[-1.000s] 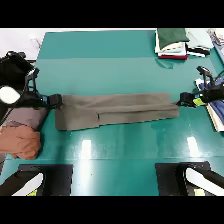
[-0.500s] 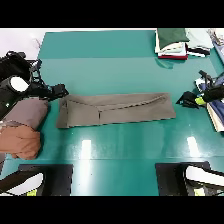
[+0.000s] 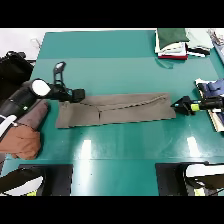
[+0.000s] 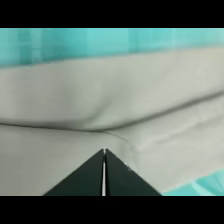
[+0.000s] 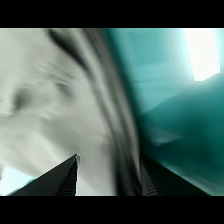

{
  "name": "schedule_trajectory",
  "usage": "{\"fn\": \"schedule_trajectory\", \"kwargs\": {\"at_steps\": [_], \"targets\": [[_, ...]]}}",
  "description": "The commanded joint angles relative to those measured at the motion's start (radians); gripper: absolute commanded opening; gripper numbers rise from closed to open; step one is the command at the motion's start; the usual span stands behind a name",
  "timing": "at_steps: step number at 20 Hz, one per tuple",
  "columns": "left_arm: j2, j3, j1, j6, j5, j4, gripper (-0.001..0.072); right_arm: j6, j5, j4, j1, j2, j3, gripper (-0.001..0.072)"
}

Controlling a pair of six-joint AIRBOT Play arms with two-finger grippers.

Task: Fold the shirts.

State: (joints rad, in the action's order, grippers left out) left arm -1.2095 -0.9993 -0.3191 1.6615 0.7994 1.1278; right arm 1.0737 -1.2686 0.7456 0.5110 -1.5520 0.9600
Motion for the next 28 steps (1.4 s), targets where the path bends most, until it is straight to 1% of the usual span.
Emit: {"fn": "schedule_trajectory", "kwargs": {"at_steps": [1, 3, 4, 5, 8, 10, 13, 16, 18, 21, 23, 25, 28], "targets": [[-0.085, -0.028, -0.1, 0.013, -0.033, -0.046, 0.0021, -0.04, 0.02, -0.055, -0.092, -0.092, 0.059, 0.0389], [-0.174, -0.088, -0.142, 0.013, -0.029, -0.062, 0.0021, -0.048, -0.004, -0.027, -0.148, -0.103, 0.122, 0.0138], [-0.22, -0.129, -0.163, 0.013, -0.03, -0.063, 0.0021, -0.048, -0.015, 0.0, -0.166, -0.094, 0.147, 0.0047], [-0.264, -0.172, -0.181, 0.013, -0.03, -0.063, 0.0021, -0.047, -0.019, 0.022, -0.178, -0.071, 0.166, 0.0017], [-0.392, -0.299, -0.231, 0.013, -0.03, -0.066, 0.0021, -0.041, -0.063, 0.004, -0.179, 0.041, 0.218, 0.0016], [-0.472, -0.375, -0.261, 0.013, -0.024, -0.068, 0.0021, 0.009, -0.102, -0.029, -0.192, 0.128, 0.267, 0.0016], [-0.563, -0.463, -0.293, 0.014, -0.02, -0.076, 0.0021, 0.069, -0.111, -0.04, -0.264, 0.236, 0.355, 0.0016], [-0.62, -0.511, -0.298, 0.014, -0.018, -0.103, 0.0021, 0.121, -0.113, -0.039, -0.371, 0.287, 0.438, 0.0017], [-0.629, -0.514, -0.298, 0.014, -0.032, -0.115, 0.0021, 0.161, -0.11, -0.04, -0.453, 0.298, 0.482, 0.0016], [-0.629, -0.516, -0.297, 0.014, -0.032, -0.115, 0.0021, 0.192, -0.085, -0.041, -0.567, 0.298, 0.533, 0.0016], [-0.626, -0.543, -0.285, 0.013, 0.002, -0.102, 0.0021, 0.207, -0.051, -0.043, -0.64, 0.298, 0.557, 0.0016], [-0.601, -0.588, -0.242, 0.013, 0.055, -0.075, 0.0021, 0.209, -0.01, -0.048, -0.709, 0.298, 0.57, 0.0016], [-0.475, -0.611, -0.121, 0.013, 0.089, -0.008, 0.0021, 0.22, 0.082, -0.048, -0.82, 0.292, 0.569, 0.0016]]}}
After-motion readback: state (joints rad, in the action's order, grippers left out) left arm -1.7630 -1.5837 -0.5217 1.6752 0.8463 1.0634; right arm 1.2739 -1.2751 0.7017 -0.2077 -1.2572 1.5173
